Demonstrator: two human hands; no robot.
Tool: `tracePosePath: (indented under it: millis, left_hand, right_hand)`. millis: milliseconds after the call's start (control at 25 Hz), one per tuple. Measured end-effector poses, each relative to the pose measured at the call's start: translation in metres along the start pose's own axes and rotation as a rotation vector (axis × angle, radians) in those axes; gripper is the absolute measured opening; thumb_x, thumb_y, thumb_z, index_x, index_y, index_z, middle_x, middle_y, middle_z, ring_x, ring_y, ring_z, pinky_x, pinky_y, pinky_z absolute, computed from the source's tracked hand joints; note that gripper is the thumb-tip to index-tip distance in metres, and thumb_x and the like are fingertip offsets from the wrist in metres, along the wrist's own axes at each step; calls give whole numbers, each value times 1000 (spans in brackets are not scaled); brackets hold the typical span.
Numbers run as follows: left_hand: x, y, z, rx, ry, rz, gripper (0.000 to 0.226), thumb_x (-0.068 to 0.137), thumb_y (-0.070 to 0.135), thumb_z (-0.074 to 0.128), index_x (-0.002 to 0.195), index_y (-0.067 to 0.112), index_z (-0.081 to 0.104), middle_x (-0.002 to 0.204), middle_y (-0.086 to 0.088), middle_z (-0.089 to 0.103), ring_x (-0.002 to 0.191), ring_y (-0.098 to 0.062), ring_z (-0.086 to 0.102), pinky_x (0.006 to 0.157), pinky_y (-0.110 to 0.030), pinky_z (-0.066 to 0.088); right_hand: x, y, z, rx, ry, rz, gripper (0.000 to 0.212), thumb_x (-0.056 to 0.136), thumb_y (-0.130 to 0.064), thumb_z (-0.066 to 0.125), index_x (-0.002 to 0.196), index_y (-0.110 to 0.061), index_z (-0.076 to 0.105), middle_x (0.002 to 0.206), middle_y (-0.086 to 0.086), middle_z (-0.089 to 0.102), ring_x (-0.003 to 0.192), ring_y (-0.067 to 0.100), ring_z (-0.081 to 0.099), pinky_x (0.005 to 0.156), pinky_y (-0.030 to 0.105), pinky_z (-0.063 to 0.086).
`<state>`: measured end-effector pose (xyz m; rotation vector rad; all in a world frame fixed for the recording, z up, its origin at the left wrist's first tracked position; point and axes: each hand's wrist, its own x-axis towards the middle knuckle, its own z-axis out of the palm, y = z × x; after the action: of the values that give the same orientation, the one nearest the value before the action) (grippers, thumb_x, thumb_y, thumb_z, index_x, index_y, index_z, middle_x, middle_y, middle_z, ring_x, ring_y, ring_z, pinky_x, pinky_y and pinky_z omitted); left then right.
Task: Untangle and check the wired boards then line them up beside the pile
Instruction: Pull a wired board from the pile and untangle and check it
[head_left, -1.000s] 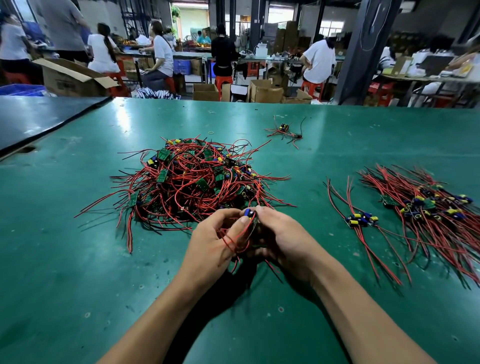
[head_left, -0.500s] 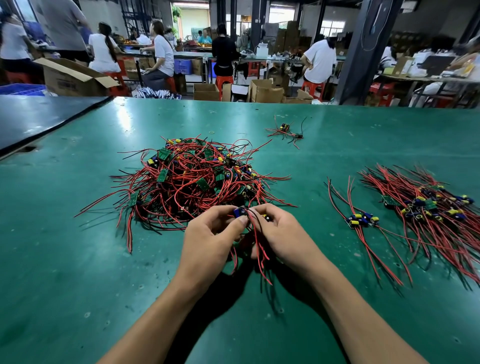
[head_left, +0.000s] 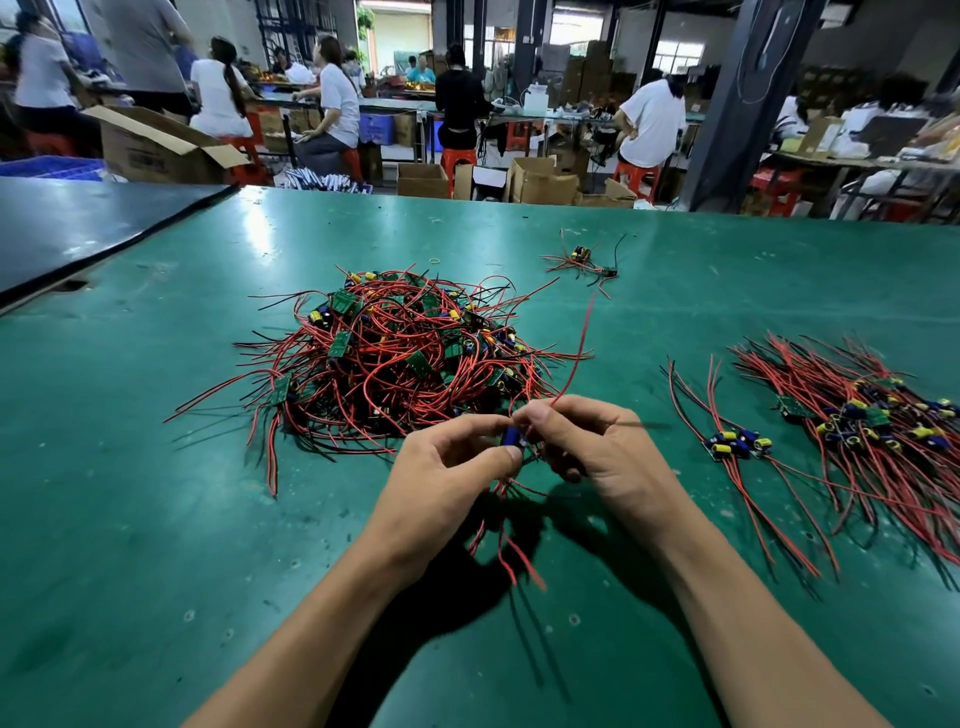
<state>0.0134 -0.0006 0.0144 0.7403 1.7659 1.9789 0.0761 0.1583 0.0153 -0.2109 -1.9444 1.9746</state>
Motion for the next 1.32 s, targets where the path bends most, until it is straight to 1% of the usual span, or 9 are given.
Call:
tracePosePath:
  millis: [120, 360, 440, 640, 760, 960, 1080, 1200, 1320]
  left_hand:
    - [-1, 2, -1, 27, -75, -63, 16, 78, 13, 74, 92, 21, 75, 77, -3, 67, 66, -13, 54, 60, -23, 44]
    - [-2, 5, 1, 34, -91, -49, 18, 85, -2, 65, 94, 14, 68, 85, -8, 77, 69, -7, 62, 62, -17, 48]
    - [-2, 6, 2, 31, -71, -50, 15, 86, 0, 64, 94, 12, 67, 84, -10, 76, 63, -5, 60, 58, -15, 47]
    - [0, 5, 1, 13, -53, -120, 13, 87, -2, 59, 95, 6, 65, 77, -16, 74, 57, -16, 47, 50, -21, 35]
    - [0, 4, 0, 72, -72, -101, 22, 86, -3, 55, 99, 9, 68, 58, -2, 68, 56, -18, 48, 52, -23, 34]
    - [-3, 6, 2, 94, -128, -111, 23, 85, -4, 53, 88, 10, 71, 65, -6, 69, 40, -4, 44, 44, -15, 36]
    - [-4, 6, 4, 83, -109, -71, 14, 93, 7, 57, 83, 6, 67, 58, 3, 61, 44, -6, 45, 45, -15, 36]
    - [-3, 3, 6, 18, -81, -82, 24, 96, 18, 58, 82, 2, 69, 76, -16, 72, 61, -17, 61, 56, -23, 49]
    - [-2, 3, 6, -65, -89, -119, 20, 94, 17, 60, 86, 7, 75, 79, -16, 74, 63, -16, 65, 56, -22, 51]
  right_hand:
    - [0, -3, 2, 67, 34, 29, 45, 69, -45, 79, 84, -3, 74, 65, 0, 66, 48, 3, 45, 45, 10, 34]
    - [-1, -6, 8, -73, 65, 157, 45, 65, -63, 73, 65, -18, 71, 58, 5, 50, 44, 9, 36, 40, 17, 28]
    - [-1, -6, 8, -106, 81, 125, 44, 71, -58, 72, 58, -17, 65, 52, 2, 46, 43, 9, 33, 41, 19, 26]
    - [-1, -3, 7, -158, 91, 1, 31, 88, -34, 72, 65, -16, 62, 53, -2, 45, 46, 8, 33, 44, 16, 28]
    - [-1, -3, 9, -137, 67, -9, 32, 82, -44, 69, 69, -15, 67, 53, -4, 48, 47, 8, 37, 45, 16, 31]
    - [-1, -4, 11, -1, 36, 43, 33, 79, -45, 65, 79, -14, 76, 54, 0, 49, 45, 8, 37, 44, 17, 27]
    - [-1, -5, 11, 27, -5, 85, 33, 82, -46, 62, 77, -16, 76, 57, 3, 49, 45, 9, 39, 45, 17, 29]
    - [-3, -6, 13, 53, -39, 126, 32, 82, -45, 64, 81, -15, 76, 61, 3, 59, 48, 10, 50, 47, 19, 43]
    - [-4, -7, 14, 55, -46, 133, 32, 84, -46, 62, 87, -19, 79, 69, 3, 64, 55, 12, 55, 52, 20, 49]
